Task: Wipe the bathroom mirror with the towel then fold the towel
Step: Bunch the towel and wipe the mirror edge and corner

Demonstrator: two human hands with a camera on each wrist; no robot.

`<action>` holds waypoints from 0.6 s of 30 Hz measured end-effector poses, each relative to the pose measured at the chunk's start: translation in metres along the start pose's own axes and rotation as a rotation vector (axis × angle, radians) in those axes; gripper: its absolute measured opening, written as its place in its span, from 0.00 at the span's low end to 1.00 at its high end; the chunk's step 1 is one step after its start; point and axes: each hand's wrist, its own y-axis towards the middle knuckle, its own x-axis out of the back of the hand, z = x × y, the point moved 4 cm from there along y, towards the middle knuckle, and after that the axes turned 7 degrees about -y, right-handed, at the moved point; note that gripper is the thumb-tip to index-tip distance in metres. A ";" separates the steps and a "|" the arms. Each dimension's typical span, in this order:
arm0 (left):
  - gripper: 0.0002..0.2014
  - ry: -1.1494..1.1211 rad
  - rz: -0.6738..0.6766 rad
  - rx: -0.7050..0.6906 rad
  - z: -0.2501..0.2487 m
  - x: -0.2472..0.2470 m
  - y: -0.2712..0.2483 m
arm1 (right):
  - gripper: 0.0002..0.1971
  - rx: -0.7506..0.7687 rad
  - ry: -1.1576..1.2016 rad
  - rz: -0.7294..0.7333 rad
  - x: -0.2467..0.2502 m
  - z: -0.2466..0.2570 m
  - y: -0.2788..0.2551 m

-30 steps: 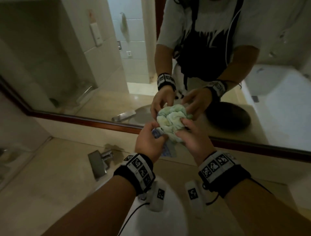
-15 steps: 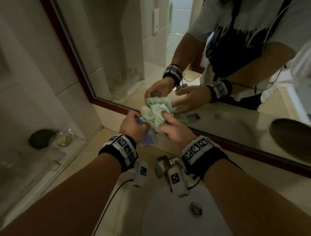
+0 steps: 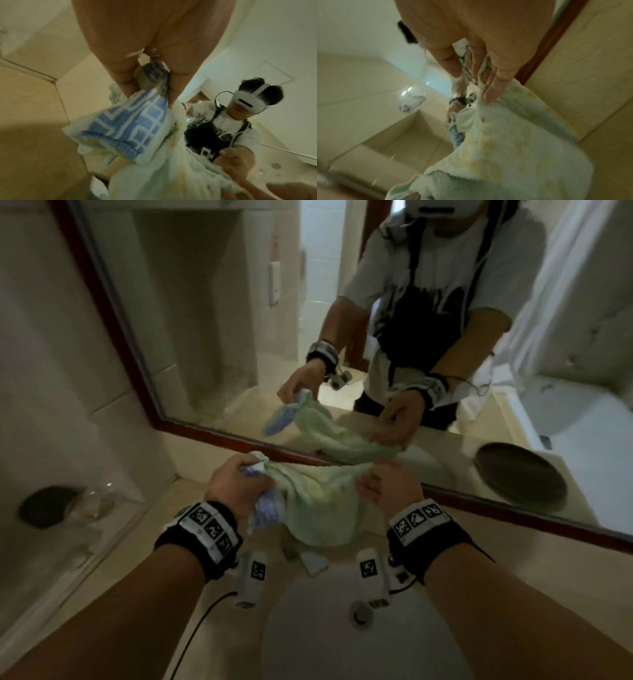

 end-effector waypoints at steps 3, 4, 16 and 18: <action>0.14 -0.128 0.068 -0.006 -0.014 -0.060 -0.007 | 0.20 0.008 0.038 -0.073 0.061 0.000 -0.006; 0.16 -0.171 0.085 0.003 -0.015 -0.083 -0.008 | 0.21 0.009 0.048 -0.093 0.080 -0.002 -0.008; 0.17 -0.355 0.469 0.207 -0.042 -0.373 -0.109 | 0.21 -0.008 0.488 -0.450 0.321 -0.049 -0.023; 0.12 -0.339 0.545 0.207 -0.055 -0.413 -0.135 | 0.23 -0.005 0.546 -0.500 0.360 -0.046 -0.030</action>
